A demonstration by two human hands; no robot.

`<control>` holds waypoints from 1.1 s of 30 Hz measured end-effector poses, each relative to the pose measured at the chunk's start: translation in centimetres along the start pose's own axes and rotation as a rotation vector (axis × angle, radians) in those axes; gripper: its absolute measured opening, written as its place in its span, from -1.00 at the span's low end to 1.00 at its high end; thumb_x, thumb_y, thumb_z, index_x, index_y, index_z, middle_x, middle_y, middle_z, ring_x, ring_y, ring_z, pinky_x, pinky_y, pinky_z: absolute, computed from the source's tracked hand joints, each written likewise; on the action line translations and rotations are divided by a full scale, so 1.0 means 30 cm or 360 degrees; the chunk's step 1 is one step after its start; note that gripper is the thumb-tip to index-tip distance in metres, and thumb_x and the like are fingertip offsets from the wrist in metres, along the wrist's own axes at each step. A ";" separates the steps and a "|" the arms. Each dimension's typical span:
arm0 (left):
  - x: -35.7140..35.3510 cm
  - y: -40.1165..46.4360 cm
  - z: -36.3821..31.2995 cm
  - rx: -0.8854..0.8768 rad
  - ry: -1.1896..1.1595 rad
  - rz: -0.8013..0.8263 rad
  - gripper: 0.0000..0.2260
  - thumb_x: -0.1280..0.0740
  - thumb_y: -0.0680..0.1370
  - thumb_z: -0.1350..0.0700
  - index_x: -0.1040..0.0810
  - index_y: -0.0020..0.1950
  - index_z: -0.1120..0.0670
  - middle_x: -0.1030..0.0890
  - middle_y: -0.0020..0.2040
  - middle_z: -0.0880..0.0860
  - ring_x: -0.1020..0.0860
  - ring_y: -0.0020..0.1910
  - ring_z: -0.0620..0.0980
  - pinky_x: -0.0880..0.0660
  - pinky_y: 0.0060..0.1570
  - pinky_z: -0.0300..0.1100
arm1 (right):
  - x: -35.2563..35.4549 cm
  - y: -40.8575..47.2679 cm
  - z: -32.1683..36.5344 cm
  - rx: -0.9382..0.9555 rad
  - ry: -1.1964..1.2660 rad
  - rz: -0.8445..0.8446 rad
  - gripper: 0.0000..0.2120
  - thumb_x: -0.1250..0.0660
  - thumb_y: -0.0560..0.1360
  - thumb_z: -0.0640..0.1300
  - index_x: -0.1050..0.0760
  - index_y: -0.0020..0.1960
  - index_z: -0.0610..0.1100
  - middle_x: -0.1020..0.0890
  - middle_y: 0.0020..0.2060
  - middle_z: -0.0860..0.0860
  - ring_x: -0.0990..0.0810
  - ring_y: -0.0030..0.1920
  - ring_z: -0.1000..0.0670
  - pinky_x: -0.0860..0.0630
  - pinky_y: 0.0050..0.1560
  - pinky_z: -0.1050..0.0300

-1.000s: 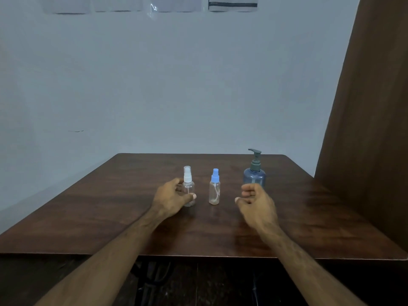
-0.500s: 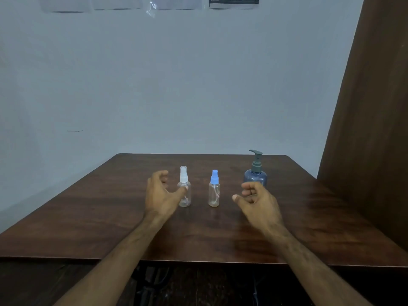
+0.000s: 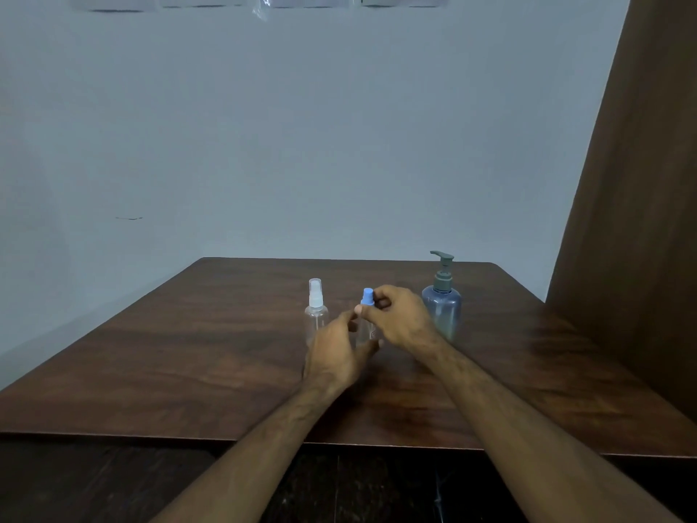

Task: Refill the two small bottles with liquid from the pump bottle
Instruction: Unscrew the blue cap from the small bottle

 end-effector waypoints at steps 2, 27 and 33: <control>-0.011 -0.003 0.009 0.0016 -0.0005 -0.0043 -0.49 -0.46 0.47 -0.22 -0.52 0.36 -0.07 -0.65 0.16 -0.11 -0.60 0.19 -0.04 -0.51 0.07 -0.14 | -0.001 -0.004 -0.011 0.0000 0.0083 0.0010 -0.83 -0.58 0.55 0.02 -0.70 0.08 -0.02 -0.72 -0.11 0.14 -0.68 -0.27 0.19 -0.48 -0.37 0.44; -0.013 -0.004 0.034 -0.0107 -0.0095 -0.0015 -0.73 -0.40 0.57 -0.13 -0.60 0.22 -0.09 -0.62 -0.10 -0.25 -0.59 -0.14 -0.25 -0.53 -0.09 -0.23 | -0.063 -0.069 -0.071 0.0128 0.0593 -0.0164 -0.80 -0.51 0.61 -0.05 -0.61 0.16 -0.11 -0.74 0.08 -0.08 -0.74 0.04 -0.02 -0.70 -0.01 0.11; -0.016 -0.004 0.042 -0.0112 -0.0220 0.0003 -0.69 -0.43 0.54 -0.12 -0.62 0.25 -0.08 -0.64 -0.04 -0.22 -0.60 -0.06 -0.26 -0.58 0.06 -0.16 | -0.060 -0.071 -0.063 0.0237 0.0551 -0.0176 -0.58 -0.45 0.66 -0.09 -0.53 0.49 -0.08 -0.58 0.26 0.00 -0.61 0.13 0.21 -0.56 0.01 0.42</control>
Point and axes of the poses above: each hand's wrist, its own y-axis towards the middle knuckle, its own x-axis out of the back of the hand, z = x × y, the point moved 3 cm from there along y, towards the middle knuckle
